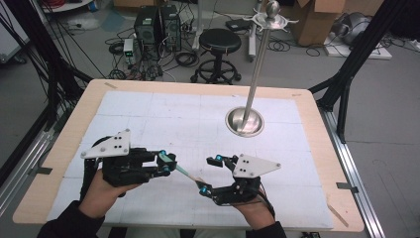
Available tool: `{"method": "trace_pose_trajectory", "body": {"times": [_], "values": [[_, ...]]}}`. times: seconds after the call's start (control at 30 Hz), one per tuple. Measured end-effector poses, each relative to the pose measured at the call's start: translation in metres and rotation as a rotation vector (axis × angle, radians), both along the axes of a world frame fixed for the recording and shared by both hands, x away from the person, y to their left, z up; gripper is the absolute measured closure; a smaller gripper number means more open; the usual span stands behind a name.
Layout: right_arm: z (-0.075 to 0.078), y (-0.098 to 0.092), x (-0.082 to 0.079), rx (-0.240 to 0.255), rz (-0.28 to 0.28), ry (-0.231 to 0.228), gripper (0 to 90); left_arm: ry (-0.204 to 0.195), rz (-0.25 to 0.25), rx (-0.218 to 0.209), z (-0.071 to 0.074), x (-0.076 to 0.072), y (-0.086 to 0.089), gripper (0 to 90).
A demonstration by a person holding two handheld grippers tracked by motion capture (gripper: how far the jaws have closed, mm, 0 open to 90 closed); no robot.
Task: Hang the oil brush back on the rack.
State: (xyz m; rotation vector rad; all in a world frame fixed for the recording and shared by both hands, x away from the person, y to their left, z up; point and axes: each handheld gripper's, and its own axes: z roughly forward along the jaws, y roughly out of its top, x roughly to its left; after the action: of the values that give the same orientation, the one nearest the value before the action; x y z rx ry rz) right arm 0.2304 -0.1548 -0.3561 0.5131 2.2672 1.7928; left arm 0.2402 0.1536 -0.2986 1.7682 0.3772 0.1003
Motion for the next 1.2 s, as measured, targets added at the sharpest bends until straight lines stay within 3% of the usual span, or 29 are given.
{"method": "trace_pose_trajectory", "body": {"times": [0.2, 0.47, 0.7, 1.2], "values": [[0.0, 0.012, -0.002, -0.074, -0.005, -0.023, 30.7, 0.009, 0.016, 0.064, 0.009, 0.002, -0.006, 75.7], [0.001, 0.028, -0.004, -0.132, -0.013, -0.059, 42.2, 0.06, 0.071, 0.085, 0.01, 0.004, -0.01, 75.6], [-0.002, 0.039, -0.003, -0.164, -0.053, -0.066, 54.0, 0.094, 0.105, 0.082, 0.01, 0.004, -0.013, 75.6], [-0.003, 0.047, -0.006, -0.202, -0.128, -0.107, 80.6, 0.102, 0.121, 0.061, 0.01, 0.004, -0.018, 75.5]]}}
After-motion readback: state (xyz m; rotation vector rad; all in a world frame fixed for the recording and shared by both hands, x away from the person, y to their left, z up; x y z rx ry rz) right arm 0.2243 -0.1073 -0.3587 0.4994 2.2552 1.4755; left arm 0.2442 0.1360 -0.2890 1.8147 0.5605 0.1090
